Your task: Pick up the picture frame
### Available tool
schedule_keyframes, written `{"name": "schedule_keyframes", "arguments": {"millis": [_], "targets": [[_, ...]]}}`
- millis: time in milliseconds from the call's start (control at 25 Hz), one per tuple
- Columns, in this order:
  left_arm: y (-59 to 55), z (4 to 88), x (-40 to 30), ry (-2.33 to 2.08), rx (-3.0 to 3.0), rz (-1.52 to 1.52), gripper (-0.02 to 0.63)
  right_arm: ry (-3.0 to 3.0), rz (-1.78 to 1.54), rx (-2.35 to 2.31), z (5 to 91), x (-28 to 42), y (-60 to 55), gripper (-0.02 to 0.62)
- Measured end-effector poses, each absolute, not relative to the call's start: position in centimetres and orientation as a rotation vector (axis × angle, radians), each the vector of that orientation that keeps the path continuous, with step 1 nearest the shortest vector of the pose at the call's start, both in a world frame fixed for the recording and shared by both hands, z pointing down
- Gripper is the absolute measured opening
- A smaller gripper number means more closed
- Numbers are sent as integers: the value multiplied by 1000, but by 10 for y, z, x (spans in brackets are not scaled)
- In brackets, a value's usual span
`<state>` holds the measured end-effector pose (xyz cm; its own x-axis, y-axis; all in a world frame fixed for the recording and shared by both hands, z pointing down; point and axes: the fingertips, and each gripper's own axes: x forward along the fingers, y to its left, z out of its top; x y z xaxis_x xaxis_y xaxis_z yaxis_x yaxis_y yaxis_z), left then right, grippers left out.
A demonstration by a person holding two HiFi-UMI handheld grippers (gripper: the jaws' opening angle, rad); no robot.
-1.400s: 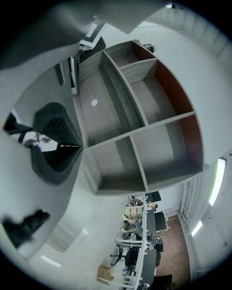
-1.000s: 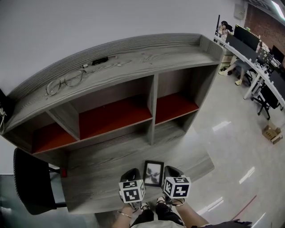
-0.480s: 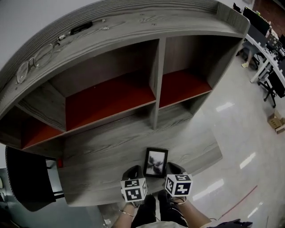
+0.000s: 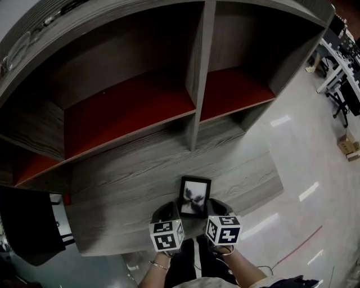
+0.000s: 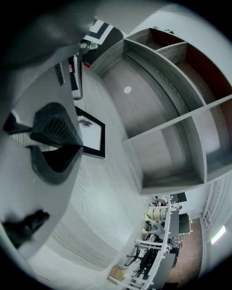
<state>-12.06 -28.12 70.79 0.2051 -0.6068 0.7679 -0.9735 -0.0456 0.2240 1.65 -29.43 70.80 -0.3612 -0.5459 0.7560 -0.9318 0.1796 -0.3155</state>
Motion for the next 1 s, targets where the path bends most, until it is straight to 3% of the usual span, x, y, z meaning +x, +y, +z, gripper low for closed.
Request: {"name": "schedule_keyframes", "arguments": {"millis": [480, 520, 600, 1000], "targets": [[-285, 703, -105, -1420, 1812, 617, 15, -2004, 1093, 1403, 707, 15, -295, 37], [-285, 703, -104, -1414, 1815, 619, 25, -2002, 1096, 1404, 708, 15, -295, 40], [-285, 705, -103, -1402, 1818, 628, 117, -1995, 1105, 1399, 709, 14, -295, 106], [-287, 712, -98, -1356, 1822, 636, 126, -1974, 1141, 1391, 716, 11, -294, 114]]}}
